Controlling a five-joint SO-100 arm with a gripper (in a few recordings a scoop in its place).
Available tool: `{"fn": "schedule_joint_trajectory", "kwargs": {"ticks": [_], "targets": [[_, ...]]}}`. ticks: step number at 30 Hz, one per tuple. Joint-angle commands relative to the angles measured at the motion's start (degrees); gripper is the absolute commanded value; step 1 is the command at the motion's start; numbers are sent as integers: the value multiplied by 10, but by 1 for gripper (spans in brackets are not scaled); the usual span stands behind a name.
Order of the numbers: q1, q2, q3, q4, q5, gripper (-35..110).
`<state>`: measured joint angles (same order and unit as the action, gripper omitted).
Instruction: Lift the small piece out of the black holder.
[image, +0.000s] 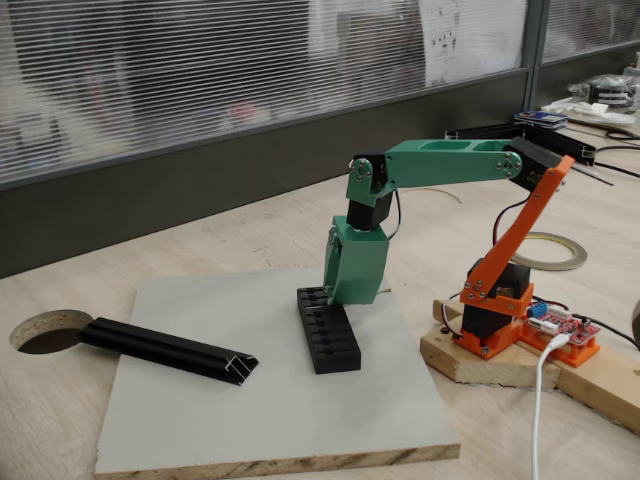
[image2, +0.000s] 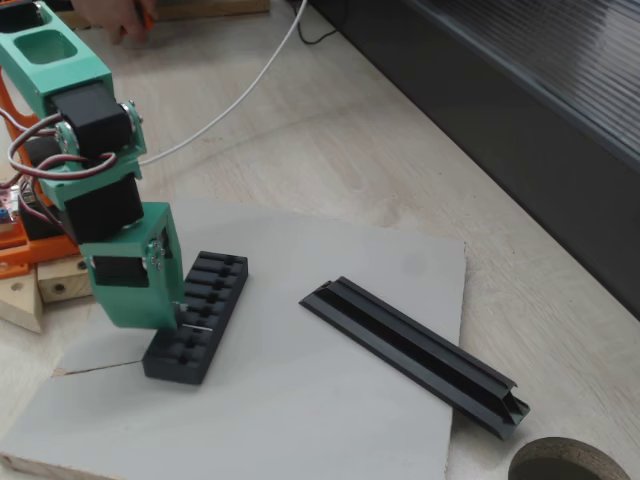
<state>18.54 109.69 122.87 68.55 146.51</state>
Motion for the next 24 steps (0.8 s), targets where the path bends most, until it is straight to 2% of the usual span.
{"fn": "schedule_joint_trajectory", "kwargs": {"ticks": [1,17,24], "targets": [[4,13,-14,7,-2,8],[4,27,-19,1,2,5],[5,112,-40,7,1,5]]}}
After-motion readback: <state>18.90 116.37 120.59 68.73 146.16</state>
